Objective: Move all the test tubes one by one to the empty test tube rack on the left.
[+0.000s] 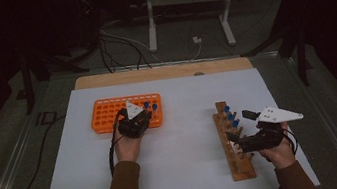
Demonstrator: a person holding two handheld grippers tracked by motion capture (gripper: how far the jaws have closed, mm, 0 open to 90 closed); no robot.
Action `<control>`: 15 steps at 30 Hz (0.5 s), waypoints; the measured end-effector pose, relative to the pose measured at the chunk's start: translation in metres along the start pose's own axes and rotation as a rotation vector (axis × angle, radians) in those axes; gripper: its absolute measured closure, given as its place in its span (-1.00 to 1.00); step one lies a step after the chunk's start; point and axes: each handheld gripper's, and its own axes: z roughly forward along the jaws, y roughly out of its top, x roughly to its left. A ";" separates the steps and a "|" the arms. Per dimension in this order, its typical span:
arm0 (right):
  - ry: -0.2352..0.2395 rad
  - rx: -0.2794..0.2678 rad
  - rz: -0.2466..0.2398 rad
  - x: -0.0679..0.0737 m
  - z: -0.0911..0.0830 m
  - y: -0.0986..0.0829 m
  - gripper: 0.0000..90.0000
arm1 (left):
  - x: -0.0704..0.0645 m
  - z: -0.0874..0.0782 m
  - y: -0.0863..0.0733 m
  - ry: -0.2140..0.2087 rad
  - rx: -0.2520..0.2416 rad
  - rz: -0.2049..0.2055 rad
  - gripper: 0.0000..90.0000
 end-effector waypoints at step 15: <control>0.002 0.002 -0.003 0.000 0.000 0.000 -0.97 | -0.002 0.005 -0.001 0.008 0.061 0.026 0.73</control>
